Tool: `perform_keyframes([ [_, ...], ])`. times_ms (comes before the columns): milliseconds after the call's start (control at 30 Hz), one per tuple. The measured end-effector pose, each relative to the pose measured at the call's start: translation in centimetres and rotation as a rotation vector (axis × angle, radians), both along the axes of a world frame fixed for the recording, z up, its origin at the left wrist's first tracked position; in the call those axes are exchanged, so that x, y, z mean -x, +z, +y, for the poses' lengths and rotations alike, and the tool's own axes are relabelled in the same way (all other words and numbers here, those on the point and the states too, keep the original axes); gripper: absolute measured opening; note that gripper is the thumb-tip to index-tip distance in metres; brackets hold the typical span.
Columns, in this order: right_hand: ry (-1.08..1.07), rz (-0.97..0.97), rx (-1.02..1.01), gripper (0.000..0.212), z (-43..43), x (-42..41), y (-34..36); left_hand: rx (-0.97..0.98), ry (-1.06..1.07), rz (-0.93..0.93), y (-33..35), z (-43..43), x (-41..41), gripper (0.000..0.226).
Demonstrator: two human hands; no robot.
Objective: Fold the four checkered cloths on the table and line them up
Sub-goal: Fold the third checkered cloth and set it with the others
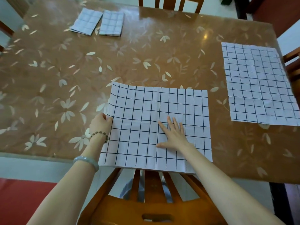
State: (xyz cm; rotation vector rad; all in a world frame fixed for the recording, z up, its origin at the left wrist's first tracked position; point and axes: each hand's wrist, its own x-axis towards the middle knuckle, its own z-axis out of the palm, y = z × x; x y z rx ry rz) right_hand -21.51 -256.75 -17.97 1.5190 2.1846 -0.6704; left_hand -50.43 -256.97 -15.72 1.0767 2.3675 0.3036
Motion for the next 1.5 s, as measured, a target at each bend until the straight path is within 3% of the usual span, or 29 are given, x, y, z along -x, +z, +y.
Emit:
perform_keyframes([
  [300, -0.02, 0.091, -0.008, 0.105, 0.1, 2.8, -0.6, -0.238, -0.133, 0.011, 8.4, 0.9, 1.2, 0.013],
  [400, -0.188, 0.284, -0.005, 0.094, 0.3, 2.7, 0.0, -0.275, -0.257, 0.058, 11.5, 1.4, -1.2, 0.011],
  [567, -0.468, 0.538, -0.125, 0.055, 1.4, -0.4, 2.7, -0.308, -0.452, 0.032, 13.6, 2.2, -7.3, 0.012],
  [733, -1.056, 1.111, 0.079, 0.018, 2.4, -4.2, 7.5, -0.295, -0.647, 0.001, 13.1, 1.6, -15.2, 0.012],
  [800, -1.219, 1.275, 0.223, 0.019, 2.8, -5.2, 9.1, -0.279, -0.668, -0.02, 12.5, 1.5, -18.0, 0.01],
  [867, -1.267, 1.388, 0.399, 0.035, 2.9, -5.9, 10.0, -0.234, -0.636, -0.114, 11.7, 1.4, -20.5, 0.01],
  [933, -1.221, 1.388, 0.532, 0.049, 3.1, -6.7, 10.1, -0.185, -0.593, -0.216, 10.9, 1.2, -22.6, 0.013],
  [1000, -1.217, 1.383, 0.594, 0.045, 3.3, -7.4, 9.5, -0.163, -0.613, -0.279, 10.4, 1.0, -24.3, 0.019],
  [1133, -1.39, 1.24, 0.354, 0.011, 3.8, -8.5, 6.7, -0.231, -0.605, -0.319, 8.7, 0.8, -24.3, 0.024],
  [1200, -1.414, 1.15, 0.287, 0.023, 3.8, -9.1, 5.0, -0.245, -0.543, -0.323, 7.1, 0.8, -22.2, 0.022],
  [1267, -1.384, 1.001, 0.225, 0.038, 3.9, -9.4, 3.7, -0.229, -0.548, -0.262, 4.8, 0.6, -19.3, 0.025],
  [1367, -1.302, 0.838, 0.119, 0.008, 3.8, -9.6, 2.7, -0.201, -0.658, -0.148, 1.3, 0.1, -15.3, 0.03],
  [1400, -1.274, 0.803, 0.085, 0.01, 3.7, -9.7, 2.5, -0.204, -0.704, -0.119, 0.4, 0.1, -14.3, 0.033],
  [1500, -1.224, 0.679, 0.004, 0.04, 3.5, -9.8, 1.5, -0.076, -0.914, 0.022, -1.5, -0.1, -12.6, 0.071],
])
